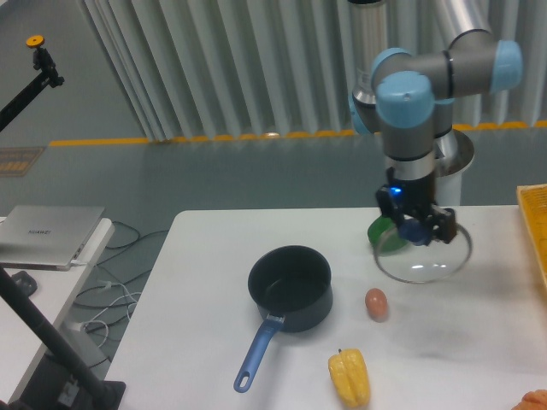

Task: Open the lid

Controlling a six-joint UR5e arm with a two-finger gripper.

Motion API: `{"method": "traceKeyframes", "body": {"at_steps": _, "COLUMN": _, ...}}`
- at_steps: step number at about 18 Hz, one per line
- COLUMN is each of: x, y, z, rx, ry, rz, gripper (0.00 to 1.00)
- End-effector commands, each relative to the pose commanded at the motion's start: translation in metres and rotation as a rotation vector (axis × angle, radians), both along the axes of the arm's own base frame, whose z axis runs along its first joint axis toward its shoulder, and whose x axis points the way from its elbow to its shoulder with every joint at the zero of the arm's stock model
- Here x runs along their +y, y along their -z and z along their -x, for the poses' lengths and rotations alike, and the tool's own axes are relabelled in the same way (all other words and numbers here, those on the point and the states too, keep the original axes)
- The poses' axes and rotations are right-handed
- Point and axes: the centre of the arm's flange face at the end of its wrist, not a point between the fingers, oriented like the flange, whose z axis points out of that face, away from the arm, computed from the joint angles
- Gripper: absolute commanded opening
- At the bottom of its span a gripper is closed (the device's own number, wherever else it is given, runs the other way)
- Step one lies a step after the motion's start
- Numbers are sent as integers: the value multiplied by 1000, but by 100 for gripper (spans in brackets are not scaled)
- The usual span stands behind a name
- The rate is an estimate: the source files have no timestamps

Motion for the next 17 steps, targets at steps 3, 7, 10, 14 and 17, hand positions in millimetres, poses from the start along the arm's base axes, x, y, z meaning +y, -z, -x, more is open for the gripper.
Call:
{"method": "traceKeyframes", "body": {"at_steps": 3, "x": -16, "y": 1, "z": 22, "rx": -8, "ry": 44, "rz": 5, "gripper": 48}}
{"method": "traceKeyframes", "body": {"at_steps": 7, "x": -31, "y": 2, "z": 46, "rx": -34, "ry": 92, "rz": -20, "gripper": 48}}
{"method": "traceKeyframes", "body": {"at_steps": 10, "x": -35, "y": 3, "z": 51, "rx": -35, "ry": 132, "rz": -21, "gripper": 48}}
{"method": "traceKeyframes", "body": {"at_steps": 14, "x": -45, "y": 4, "z": 62, "rx": -36, "ry": 196, "rz": -14, "gripper": 48}}
{"method": "traceKeyframes", "body": {"at_steps": 17, "x": -51, "y": 2, "z": 68, "rx": -38, "ry": 195, "rz": -11, "gripper": 48}}
